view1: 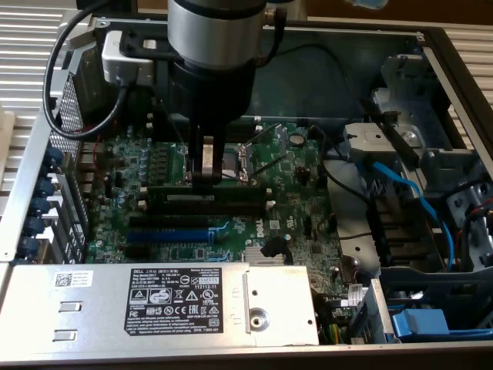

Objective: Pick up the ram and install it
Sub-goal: 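Insert the ram into the slot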

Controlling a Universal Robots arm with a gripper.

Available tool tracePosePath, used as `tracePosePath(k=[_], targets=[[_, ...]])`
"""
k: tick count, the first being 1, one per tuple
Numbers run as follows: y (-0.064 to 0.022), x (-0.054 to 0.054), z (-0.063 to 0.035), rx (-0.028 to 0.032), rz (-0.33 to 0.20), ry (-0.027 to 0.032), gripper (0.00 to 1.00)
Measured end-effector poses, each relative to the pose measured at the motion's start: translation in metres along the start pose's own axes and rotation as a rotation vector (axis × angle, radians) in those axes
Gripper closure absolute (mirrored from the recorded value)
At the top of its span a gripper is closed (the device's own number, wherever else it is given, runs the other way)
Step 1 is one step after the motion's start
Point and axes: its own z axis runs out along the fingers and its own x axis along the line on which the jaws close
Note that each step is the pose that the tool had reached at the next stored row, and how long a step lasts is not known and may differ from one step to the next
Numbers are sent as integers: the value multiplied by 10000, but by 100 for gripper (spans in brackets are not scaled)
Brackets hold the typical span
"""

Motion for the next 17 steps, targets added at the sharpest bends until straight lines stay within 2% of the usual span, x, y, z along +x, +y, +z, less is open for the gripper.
tracePosePath(k=[17], targets=[[3,-1,20,-1,1,-3,88]])
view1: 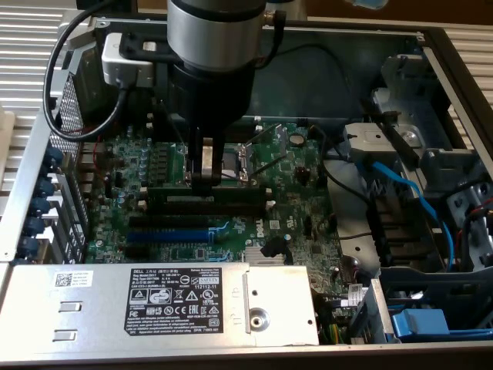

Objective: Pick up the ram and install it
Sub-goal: 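Insert the ram into the slot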

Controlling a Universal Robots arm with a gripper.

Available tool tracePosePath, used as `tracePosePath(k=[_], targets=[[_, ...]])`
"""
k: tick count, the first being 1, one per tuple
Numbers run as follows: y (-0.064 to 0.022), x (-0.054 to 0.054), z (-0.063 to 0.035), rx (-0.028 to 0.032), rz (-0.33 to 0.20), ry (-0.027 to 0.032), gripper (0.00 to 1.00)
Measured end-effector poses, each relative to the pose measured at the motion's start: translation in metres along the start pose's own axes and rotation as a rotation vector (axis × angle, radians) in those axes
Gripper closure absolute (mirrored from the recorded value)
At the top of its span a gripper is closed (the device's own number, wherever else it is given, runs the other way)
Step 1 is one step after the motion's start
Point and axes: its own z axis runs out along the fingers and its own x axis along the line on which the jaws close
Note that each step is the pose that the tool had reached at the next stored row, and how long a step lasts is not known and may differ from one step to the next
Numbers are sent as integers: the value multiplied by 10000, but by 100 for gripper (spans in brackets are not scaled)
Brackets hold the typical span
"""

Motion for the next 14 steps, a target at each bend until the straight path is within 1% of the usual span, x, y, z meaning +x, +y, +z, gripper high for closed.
tracePosePath(k=[14], targets=[[4,-3,16,2,0,-6,88]])
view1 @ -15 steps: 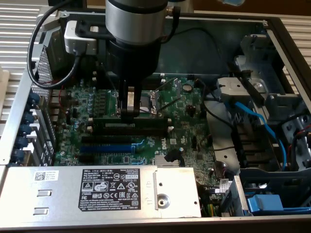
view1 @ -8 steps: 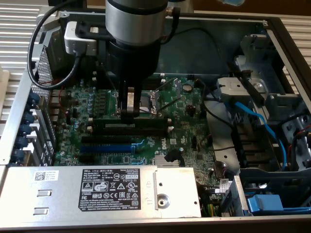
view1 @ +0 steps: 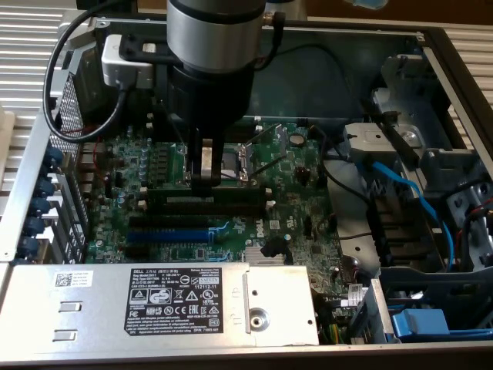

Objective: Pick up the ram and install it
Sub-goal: 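Insert the ram into the slot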

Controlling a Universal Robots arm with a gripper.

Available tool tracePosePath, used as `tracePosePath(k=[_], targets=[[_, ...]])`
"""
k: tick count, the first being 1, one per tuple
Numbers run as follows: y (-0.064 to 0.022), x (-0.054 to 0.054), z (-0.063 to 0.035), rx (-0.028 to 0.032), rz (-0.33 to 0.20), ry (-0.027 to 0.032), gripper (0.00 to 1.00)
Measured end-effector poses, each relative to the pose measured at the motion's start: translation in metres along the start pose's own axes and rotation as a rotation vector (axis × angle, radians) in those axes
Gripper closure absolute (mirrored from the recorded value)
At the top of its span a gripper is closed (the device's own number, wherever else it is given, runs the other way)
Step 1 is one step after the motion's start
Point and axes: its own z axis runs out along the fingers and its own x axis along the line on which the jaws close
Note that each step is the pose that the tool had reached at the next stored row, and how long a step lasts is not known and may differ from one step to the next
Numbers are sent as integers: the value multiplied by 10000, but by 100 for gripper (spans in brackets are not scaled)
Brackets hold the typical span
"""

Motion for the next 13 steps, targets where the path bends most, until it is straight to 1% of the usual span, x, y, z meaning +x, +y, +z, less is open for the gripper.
tracePosePath(k=[13], targets=[[-1,0,23,-1,3,-2,88]])
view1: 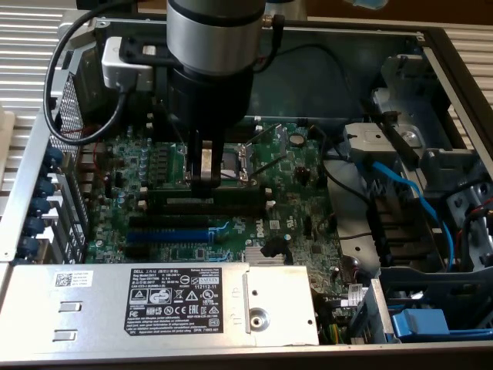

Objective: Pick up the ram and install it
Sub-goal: 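Insert the ram into the slot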

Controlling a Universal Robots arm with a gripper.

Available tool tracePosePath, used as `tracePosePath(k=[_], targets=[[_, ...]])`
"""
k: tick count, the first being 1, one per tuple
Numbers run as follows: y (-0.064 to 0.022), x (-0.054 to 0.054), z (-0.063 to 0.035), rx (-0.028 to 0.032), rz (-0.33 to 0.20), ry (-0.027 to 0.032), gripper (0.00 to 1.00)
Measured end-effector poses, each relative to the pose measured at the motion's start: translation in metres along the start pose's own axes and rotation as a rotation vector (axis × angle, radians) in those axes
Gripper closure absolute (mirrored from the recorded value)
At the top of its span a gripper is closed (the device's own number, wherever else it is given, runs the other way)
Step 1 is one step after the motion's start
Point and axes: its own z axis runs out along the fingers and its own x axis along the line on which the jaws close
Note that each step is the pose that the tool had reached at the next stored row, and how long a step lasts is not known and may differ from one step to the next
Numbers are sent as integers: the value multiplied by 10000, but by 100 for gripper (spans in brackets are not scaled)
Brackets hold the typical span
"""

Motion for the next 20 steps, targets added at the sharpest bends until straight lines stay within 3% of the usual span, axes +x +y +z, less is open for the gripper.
tracePosePath(k=[20], targets=[[-1,0,24,-1,0,0,88]])
